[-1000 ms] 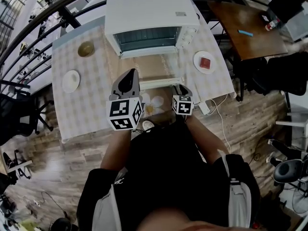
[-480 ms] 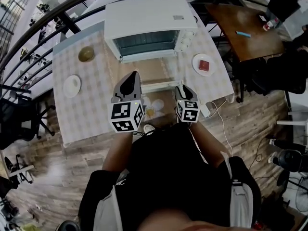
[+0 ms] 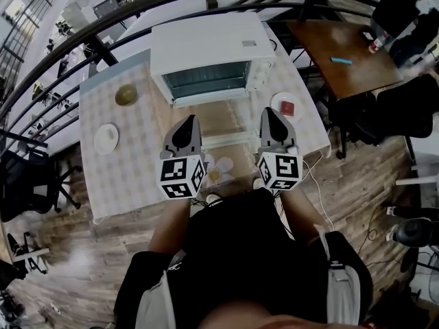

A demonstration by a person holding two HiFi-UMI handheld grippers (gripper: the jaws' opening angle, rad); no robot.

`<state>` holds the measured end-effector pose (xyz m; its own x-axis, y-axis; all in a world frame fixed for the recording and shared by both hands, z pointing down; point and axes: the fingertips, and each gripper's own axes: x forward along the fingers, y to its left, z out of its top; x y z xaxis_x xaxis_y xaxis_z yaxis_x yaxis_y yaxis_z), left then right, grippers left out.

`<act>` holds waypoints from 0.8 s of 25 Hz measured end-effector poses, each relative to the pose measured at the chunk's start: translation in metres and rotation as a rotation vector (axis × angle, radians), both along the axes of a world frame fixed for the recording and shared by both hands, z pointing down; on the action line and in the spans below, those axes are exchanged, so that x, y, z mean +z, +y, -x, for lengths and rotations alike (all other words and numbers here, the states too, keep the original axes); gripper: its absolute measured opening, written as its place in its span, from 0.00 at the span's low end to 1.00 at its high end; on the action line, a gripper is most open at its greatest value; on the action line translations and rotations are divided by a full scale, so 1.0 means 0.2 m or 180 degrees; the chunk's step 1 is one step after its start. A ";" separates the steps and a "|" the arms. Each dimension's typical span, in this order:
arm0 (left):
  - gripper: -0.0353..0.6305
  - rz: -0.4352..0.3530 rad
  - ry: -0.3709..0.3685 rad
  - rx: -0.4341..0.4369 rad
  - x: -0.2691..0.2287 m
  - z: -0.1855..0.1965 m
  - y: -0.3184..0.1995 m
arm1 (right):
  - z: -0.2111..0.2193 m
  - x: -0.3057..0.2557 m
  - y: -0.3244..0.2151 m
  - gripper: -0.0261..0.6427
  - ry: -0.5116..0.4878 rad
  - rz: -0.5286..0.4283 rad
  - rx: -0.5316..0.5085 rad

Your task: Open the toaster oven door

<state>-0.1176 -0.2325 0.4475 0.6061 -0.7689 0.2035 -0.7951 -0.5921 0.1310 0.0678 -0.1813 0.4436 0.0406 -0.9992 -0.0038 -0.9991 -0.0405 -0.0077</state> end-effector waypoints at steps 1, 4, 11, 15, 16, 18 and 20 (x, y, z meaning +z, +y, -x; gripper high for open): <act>0.07 -0.0009 0.0004 -0.0001 -0.01 0.00 0.01 | 0.01 -0.07 0.00 0.04 0.0028 -0.0087 -0.0020; 0.07 -0.0044 0.0009 -0.0005 -0.02 0.00 0.02 | 0.04 -0.20 -0.03 0.04 -0.0006 -0.0226 -0.0105; 0.07 -0.0118 0.0030 -0.0045 -0.06 0.06 0.05 | 0.09 -0.26 -0.08 0.04 -0.0085 -0.0281 -0.0143; 0.07 -0.0142 -0.0001 -0.0100 -0.06 0.11 0.05 | 0.12 -0.25 -0.09 0.04 -0.0112 -0.0278 -0.0192; 0.07 -0.0133 -0.0018 -0.0122 -0.06 0.12 0.05 | 0.12 -0.25 -0.09 0.04 -0.0116 -0.0284 -0.0202; 0.07 -0.0114 -0.0042 -0.0155 -0.05 0.14 0.05 | 0.13 -0.26 -0.09 0.04 -0.0111 -0.0296 -0.0215; 0.07 -0.0116 -0.0047 -0.0173 -0.05 0.15 0.06 | 0.13 -0.26 -0.09 0.04 -0.0101 -0.0305 -0.0226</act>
<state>-0.1473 -0.2210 0.4366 0.5605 -0.8076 0.1835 -0.8279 -0.5523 0.0981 0.0420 -0.1991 0.3914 -0.0288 -0.9946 -0.0993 -0.9987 0.0328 -0.0397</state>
